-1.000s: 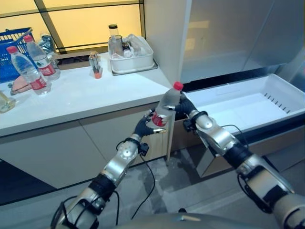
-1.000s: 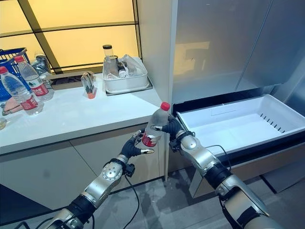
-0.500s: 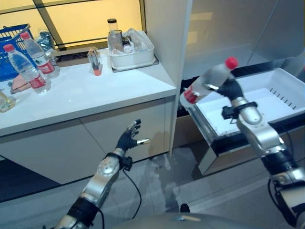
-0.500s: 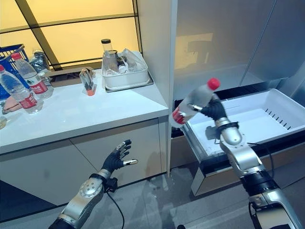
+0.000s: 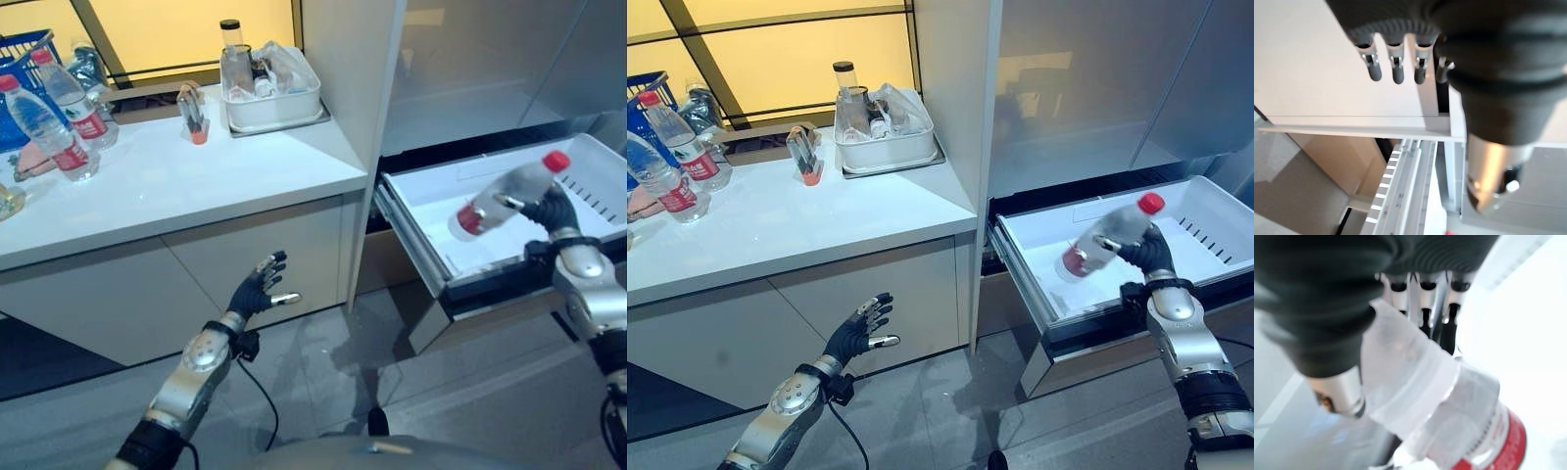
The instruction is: Take the drinks into the refrigerator
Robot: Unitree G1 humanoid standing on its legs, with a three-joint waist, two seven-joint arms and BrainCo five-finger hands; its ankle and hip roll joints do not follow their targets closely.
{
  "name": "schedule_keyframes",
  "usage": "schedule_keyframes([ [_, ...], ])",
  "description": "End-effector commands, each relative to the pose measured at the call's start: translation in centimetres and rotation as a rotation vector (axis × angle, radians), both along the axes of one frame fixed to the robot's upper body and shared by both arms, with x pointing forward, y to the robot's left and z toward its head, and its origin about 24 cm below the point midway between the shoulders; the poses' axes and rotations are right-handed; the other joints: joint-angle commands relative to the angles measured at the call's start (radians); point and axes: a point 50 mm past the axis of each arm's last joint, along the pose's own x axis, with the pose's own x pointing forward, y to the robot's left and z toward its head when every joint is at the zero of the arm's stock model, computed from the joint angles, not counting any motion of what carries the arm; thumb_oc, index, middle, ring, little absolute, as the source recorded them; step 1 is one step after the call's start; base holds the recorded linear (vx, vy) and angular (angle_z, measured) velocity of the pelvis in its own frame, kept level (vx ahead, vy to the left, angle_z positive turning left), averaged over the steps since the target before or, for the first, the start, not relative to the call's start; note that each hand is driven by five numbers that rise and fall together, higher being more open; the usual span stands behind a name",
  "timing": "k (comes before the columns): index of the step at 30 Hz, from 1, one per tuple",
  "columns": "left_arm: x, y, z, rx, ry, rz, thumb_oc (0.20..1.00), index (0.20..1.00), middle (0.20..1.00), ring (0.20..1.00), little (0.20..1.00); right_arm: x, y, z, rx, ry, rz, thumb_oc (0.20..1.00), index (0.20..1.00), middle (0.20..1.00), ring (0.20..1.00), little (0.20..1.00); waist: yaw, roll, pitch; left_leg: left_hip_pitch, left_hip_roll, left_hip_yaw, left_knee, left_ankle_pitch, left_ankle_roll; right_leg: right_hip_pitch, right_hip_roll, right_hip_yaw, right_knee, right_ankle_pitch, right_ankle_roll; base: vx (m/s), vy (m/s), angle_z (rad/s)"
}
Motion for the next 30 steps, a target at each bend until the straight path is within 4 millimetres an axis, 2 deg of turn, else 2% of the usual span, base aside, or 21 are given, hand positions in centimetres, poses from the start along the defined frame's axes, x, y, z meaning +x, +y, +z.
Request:
schedule_keyframes([
  [1, 0.2, -0.7, 2.7, -0.058, -0.12, -0.086, 1.0, 1.0, 1.0, 1.0, 1.0, 2.8, -0.1, 6.6, -0.169, -0.158, 0.042, 0.2, 0.2, 0.2, 0.2, 0.2, 0.004, -0.058, -0.01, -0.085, -0.033, -0.062, 0.031, -0.012, 0.028, 0.088, -0.028, -0.027, 0.02, -0.151, 0.066, 0.0, 0.0, 0.0],
  [3, 0.1, -0.7, 3.0, -0.062, -0.128, -0.092, 1.0, 1.0, 1.0, 1.0, 1.0, 3.1, -0.1, 6.4, -0.224, -0.109, 0.042, 0.2, 0.2, 0.2, 0.2, 0.2, 0.005, -0.058, -0.005, -0.09, -0.033, -0.064, 0.03, -0.011, 0.029, 0.084, -0.029, -0.028, 0.02, -0.15, 0.067, 0.0, 0.0, 0.0],
  [4, 0.0, -0.8, 3.0, -0.066, -0.125, -0.1, 1.0, 1.0, 1.0, 1.0, 1.0, 3.3, -0.5, 6.0, -0.334, -0.023, 0.032, 0.2, 0.2, 0.2, 0.2, 0.2, 0.015, -0.061, 0.003, -0.102, -0.036, -0.067, 0.031, -0.008, 0.03, 0.077, -0.031, -0.031, 0.019, -0.147, 0.067, 0.0, 0.0, 0.0],
  [6, -0.1, -0.9, 3.1, -0.072, -0.128, -0.102, 1.0, 1.0, 1.0, 1.0, 1.0, 3.7, -0.6, 5.7, -0.379, 0.03, 0.03, 0.2, 0.2, 0.2, 0.2, 0.2, 0.022, -0.063, 0.012, -0.114, -0.04, -0.071, 0.031, -0.005, 0.032, 0.069, -0.033, -0.032, 0.018, -0.145, 0.068, 0.02, 0.035, 0.02],
  [10, -0.1, -1.0, 3.3, -0.082, -0.138, -0.106, 1.0, 1.0, 1.0, 1.0, 1.0, 4.6, -0.9, 5.8, -0.471, 0.113, -0.001, 0.2, 0.2, 0.2, 0.2, 0.2, 0.037, -0.07, 0.03, -0.145, -0.048, -0.078, 0.035, 0.003, 0.033, 0.048, -0.04, -0.034, 0.018, -0.139, 0.069, -0.01, 0.014, 0.01],
  [11, 0.0, -1.1, 3.6, -0.087, -0.153, -0.103, 1.0, 1.0, 1.0, 1.0, 1.0, 5.2, -0.6, 6.2, -0.597, 0.171, 0.013, 0.2, 0.2, 0.2, 0.2, 0.2, 0.041, -0.071, 0.038, -0.165, -0.053, -0.08, 0.037, 0.007, 0.034, 0.033, -0.042, -0.037, 0.017, -0.133, 0.071, -0.01, 0.027, 0.05],
  [13, 0.0, -1.1, 3.8, -0.089, -0.158, -0.1, 1.0, 1.0, 1.0, 1.0, 1.0, 5.3, -0.5, 6.1, -0.648, 0.197, 0.024, 0.2, 0.2, 0.2, 0.2, 0.2, 0.043, -0.071, 0.041, -0.172, -0.054, -0.082, 0.037, 0.009, 0.034, 0.028, -0.044, -0.038, 0.017, -0.131, 0.072, 0.0, 0.012, 0.02],
  [14, 0.1, -1.1, 4.1, -0.09, -0.177, -0.095, 1.0, 1.0, 1.0, 1.0, 1.0, 5.4, -0.2, 5.0, -0.804, 0.304, 0.065, 0.2, 0.2, 0.2, 0.2, 0.2, 0.052, -0.071, 0.053, -0.19, -0.058, -0.089, 0.04, 0.013, 0.035, 0.019, -0.047, -0.042, 0.016, -0.129, 0.074, -0.01, 0.024, 0.03],
  [16, 0.2, -1.1, 4.3, -0.089, -0.19, -0.095, 1.0, 1.0, 1.0, 1.0, 1.0, 5.2, -0.6, 4.2, -0.872, 0.397, 0.068, 0.2, 0.2, 0.2, 0.2, 0.2, 0.064, -0.073, 0.062, -0.202, -0.064, -0.098, 0.04, 0.017, 0.036, 0.013, -0.051, -0.048, 0.016, -0.127, 0.075, -0.01, 0.025, 0.11],
  [17, 0.3, -1.2, 4.5, -0.089, -0.202, -0.095, 1.0, 1.0, 1.0, 1.0, 1.0, 5.2, -0.5, 3.1, -1.051, 0.542, 0.117, 0.2, 0.2, 0.2, 0.2, 0.2, 0.076, -0.074, 0.072, -0.213, -0.07, -0.106, 0.042, 0.017, 0.037, 0.009, -0.057, -0.051, 0.017, -0.126, 0.075, 0.0, 0.016, 0.19],
  [20, 0.3, -1.2, 4.6, -0.088, -0.206, -0.09, 1.0, 1.0, 1.0, 1.0, 1.0, 5.2, -0.4, 2.6, -1.081, 0.585, 0.133, 0.2, 0.2, 0.2, 0.2, 0.2, 0.077, -0.073, 0.078, -0.219, -0.075, -0.11, 0.044, 0.017, 0.039, 0.007, -0.06, -0.056, 0.017, -0.125, 0.076, -0.01, 0.011, 0.17],
  [22, 0.7, -1.5, 5.1, -0.081, -0.241, -0.093, 1.0, 1.0, 1.0, 1.0, 1.0, 5.2, 1.2, -0.1, -1.143, 0.693, 0.222, 0.2, 0.2, 0.2, 0.2, 0.2, 0.092, -0.068, 0.099, -0.241, -0.086, -0.122, 0.049, 0.021, 0.042, -0.006, -0.07, -0.064, 0.019, -0.121, 0.077, -0.05, 0.02, 0.16],
  [23, 1.0, -1.6, 5.4, -0.086, -0.257, -0.078, 1.0, 1.0, 1.0, 1.0, 1.0, 5.3, 3.0, -2.1, -1.12, 0.714, 0.291, 0.2, 0.2, 0.2, 0.2, 0.2, 0.1, -0.062, 0.112, -0.251, -0.088, -0.128, 0.049, 0.024, 0.043, -0.014, -0.074, -0.066, 0.02, -0.119, 0.076, -0.02, 0.015, 0.12],
  [24, 1.0, -1.6, 5.4, -0.085, -0.257, -0.077, 1.0, 1.0, 1.0, 1.0, 1.0, 5.3, 3.1, -2.2, -1.12, 0.714, 0.291, 0.2, 0.2, 0.2, 0.2, 0.2, 0.099, -0.062, 0.111, -0.252, -0.088, -0.128, 0.049, 0.024, 0.043, -0.015, -0.074, -0.066, 0.02, -0.119, 0.076, -0.02, 0.01, 0.07],
  [26, 1.2, -1.6, 5.7, -0.094, -0.277, -0.056, 1.0, 1.0, 1.0, 1.0, 1.0, 5.5, 5.1, -3.8, -1.053, 0.69, 0.339, 0.2, 0.2, 0.2, 0.2, 0.2, 0.105, -0.053, 0.125, -0.261, -0.092, -0.132, 0.05, 0.03, 0.044, -0.023, -0.076, -0.071, 0.021, -0.116, 0.074, -0.02, 0.004, 0.01],
  [28, 1.4, -1.6, 6.2, -0.102, -0.304, -0.032, 1.0, 1.0, 1.0, 1.0, 1.0, 5.5, 7.2, -5.4, -0.964, 0.657, 0.378, 0.46, 0.46, 0.46, 0.46, 0.46, 0.11, -0.045, 0.14, -0.273, -0.095, -0.134, 0.049, 0.036, 0.045, -0.035, -0.078, -0.071, 0.021, -0.114, 0.073, -0.06, 0.0, 0.0],
  [30, 1.5, -1.5, 6.6, -0.114, -0.325, -0.014, 1.0, 1.0, 1.0, 1.0, 1.0, 5.5, 8.4, -6.2, -0.9, 0.634, 0.392, 0.63, 0.63, 0.63, 0.63, 0.63, 0.117, -0.035, 0.156, -0.289, -0.097, -0.138, 0.05, 0.042, 0.045, -0.049, -0.08, -0.072, 0.022, -0.111, 0.073, -0.07, -0.003, 0.0],
])
